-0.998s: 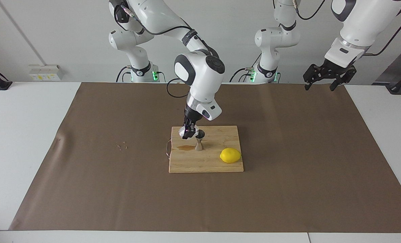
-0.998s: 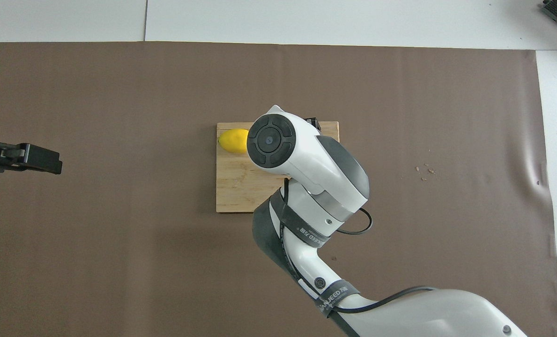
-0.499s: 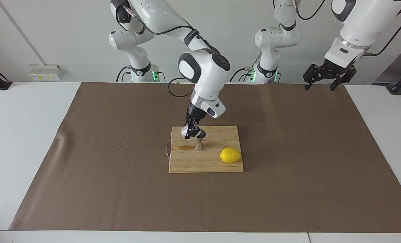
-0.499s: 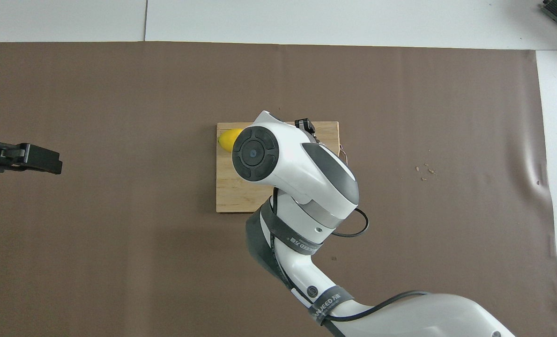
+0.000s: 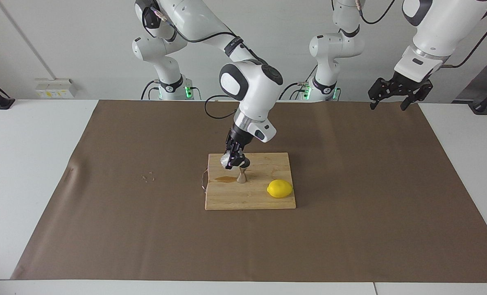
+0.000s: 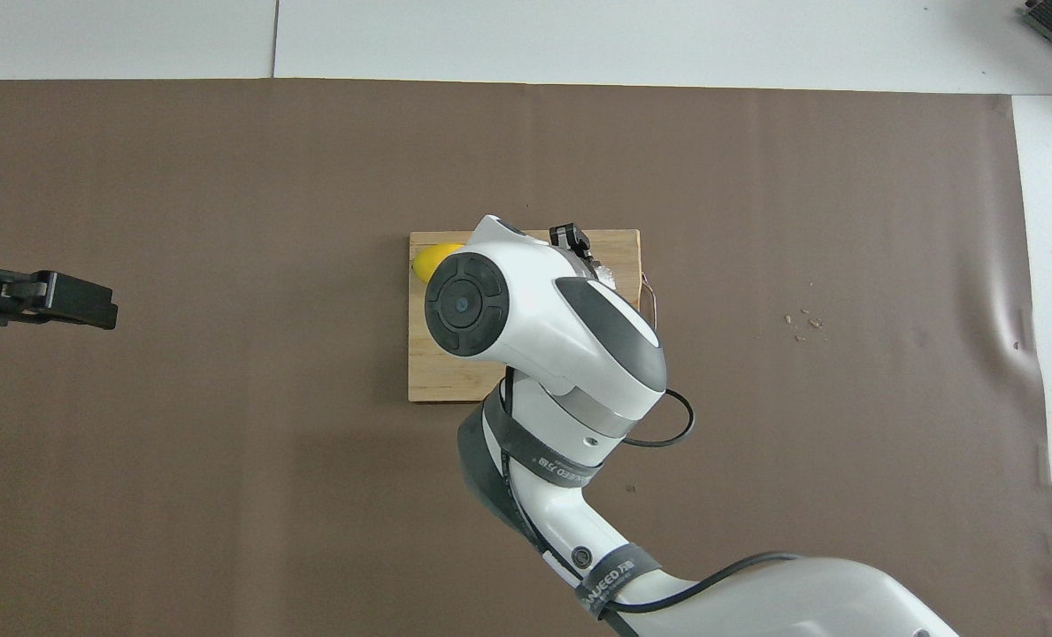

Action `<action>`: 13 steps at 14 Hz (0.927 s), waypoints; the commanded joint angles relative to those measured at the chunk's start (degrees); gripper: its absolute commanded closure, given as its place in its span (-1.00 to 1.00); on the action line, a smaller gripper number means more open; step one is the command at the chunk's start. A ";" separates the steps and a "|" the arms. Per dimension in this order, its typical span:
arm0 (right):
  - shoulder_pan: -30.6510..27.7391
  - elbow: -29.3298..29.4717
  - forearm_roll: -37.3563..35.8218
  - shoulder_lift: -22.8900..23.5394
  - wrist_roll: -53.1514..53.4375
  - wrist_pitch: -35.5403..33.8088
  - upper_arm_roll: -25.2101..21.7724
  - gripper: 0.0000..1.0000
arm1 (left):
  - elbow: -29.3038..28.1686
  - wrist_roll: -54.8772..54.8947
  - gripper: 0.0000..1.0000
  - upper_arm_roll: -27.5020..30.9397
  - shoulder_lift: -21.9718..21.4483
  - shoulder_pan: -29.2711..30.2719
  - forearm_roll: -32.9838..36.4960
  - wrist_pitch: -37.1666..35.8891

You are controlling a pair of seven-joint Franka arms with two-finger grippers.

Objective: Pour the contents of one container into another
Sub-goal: 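Tilt the white cup with the right gripper to pour into the jigger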

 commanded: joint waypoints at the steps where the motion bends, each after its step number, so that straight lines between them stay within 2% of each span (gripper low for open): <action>1: -0.02 0.44 -2.00 0.54 -1.31 0.43 0.40 0.24 | -1.69 -0.27 -1.00 -0.36 -1.75 0.76 -0.77 -0.18; 13: -0.20 -0.26 -4.20 0.27 -2.54 0.35 0.40 0.24 | -1.78 -0.27 -1.00 -0.36 -1.75 0.76 -0.77 -0.18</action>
